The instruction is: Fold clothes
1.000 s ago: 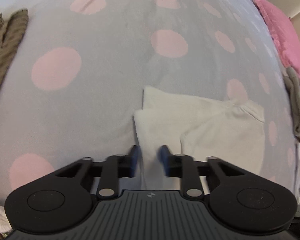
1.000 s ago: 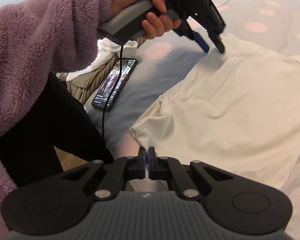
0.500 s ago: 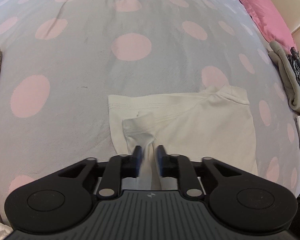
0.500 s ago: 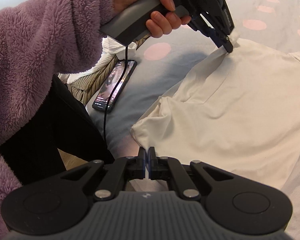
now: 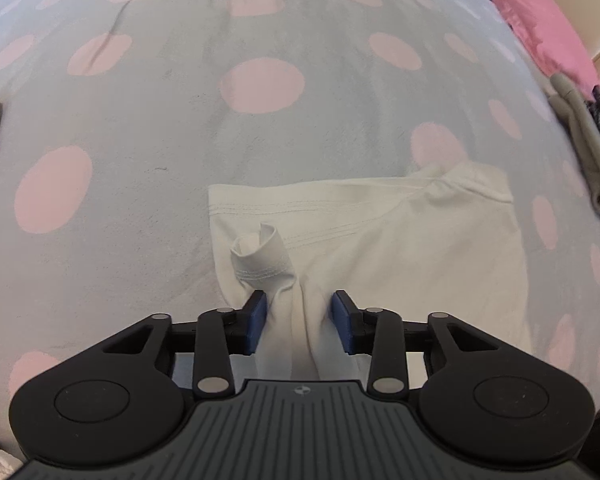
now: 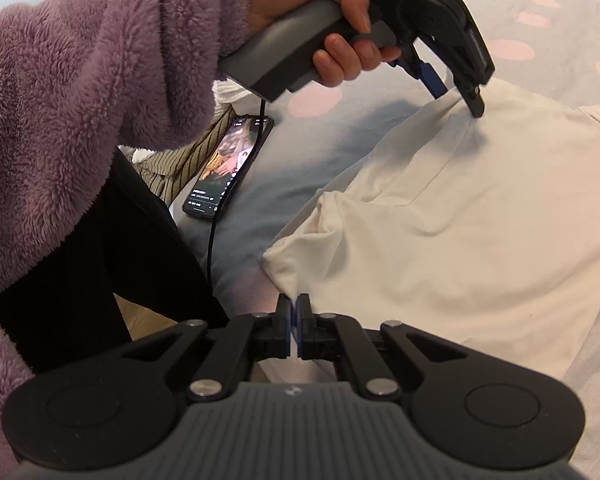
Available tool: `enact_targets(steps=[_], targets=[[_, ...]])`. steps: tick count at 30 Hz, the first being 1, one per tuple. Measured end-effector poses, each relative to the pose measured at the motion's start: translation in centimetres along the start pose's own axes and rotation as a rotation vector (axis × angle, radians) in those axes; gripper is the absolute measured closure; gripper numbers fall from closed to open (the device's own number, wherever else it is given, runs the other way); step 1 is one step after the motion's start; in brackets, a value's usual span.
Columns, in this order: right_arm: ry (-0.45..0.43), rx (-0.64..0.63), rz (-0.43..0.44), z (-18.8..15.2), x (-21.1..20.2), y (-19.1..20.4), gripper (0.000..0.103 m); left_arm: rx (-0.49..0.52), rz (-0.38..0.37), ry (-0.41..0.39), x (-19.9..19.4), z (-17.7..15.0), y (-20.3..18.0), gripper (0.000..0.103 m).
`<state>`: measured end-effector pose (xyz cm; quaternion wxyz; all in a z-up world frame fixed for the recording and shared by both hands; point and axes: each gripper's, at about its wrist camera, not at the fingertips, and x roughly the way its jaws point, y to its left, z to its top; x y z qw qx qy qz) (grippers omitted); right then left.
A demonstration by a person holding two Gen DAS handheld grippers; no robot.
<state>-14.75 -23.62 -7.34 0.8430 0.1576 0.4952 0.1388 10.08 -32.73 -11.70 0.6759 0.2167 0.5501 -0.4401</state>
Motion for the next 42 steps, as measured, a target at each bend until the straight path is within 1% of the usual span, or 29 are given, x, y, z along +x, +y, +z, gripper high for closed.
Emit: enact_targets(steps=[2,4,6,8,15,18,21,26,28,31,33,35,40,42], targets=[[-0.002,-0.006,-0.002,0.0,0.0,0.1,0.100,-0.008,-0.003,-0.005,0.0,0.1,0.1,0.088],[-0.005,-0.011,-0.004,0.1,0.0,0.1,0.100,-0.002,-0.015,-0.015,-0.3,0.1,0.2,0.096],[-0.010,-0.019,-0.007,0.0,-0.2,0.3,0.100,0.021,-0.016,-0.029,-0.9,0.1,-0.1,0.100],[-0.020,-0.029,-0.004,0.1,-0.5,0.6,0.100,0.036,-0.029,-0.051,-1.8,0.4,-0.4,0.100],[-0.041,-0.046,0.003,1.0,-0.5,1.4,0.100,0.108,-0.048,-0.146,-4.9,1.7,-1.9,0.101],[-0.043,-0.056,-0.002,1.7,-0.1,1.7,0.100,0.126,-0.045,-0.174,-5.3,2.2,-1.9,0.101],[-0.033,-0.075,-0.010,2.4,0.9,1.8,0.100,0.114,-0.013,-0.161,-4.3,2.3,-1.1,0.101],[0.034,-0.070,-0.016,2.7,3.7,1.5,0.100,0.069,0.016,-0.117,-2.2,1.8,1.1,0.101],[0.056,-0.075,-0.018,2.7,4.7,1.5,0.100,0.053,0.024,-0.115,-2.3,1.7,1.4,0.100],[0.073,-0.067,-0.021,2.5,5.5,1.2,0.099,0.030,0.038,-0.112,-2.6,1.6,1.9,0.096],[0.082,-0.054,-0.019,2.3,5.7,1.0,0.094,0.014,0.046,-0.109,-2.8,1.6,2.2,0.094],[0.085,-0.048,-0.018,2.0,5.7,0.9,0.094,-0.001,0.055,-0.107,-2.9,1.5,2.4,0.082],[0.092,-0.042,0.011,1.2,5.3,0.4,0.093,-0.020,0.116,-0.102,-4.1,-0.1,3.2,0.081],[0.091,-0.045,0.023,0.7,4.6,0.2,0.091,-0.003,0.117,-0.103,-4.9,-1.1,2.9,0.081]])
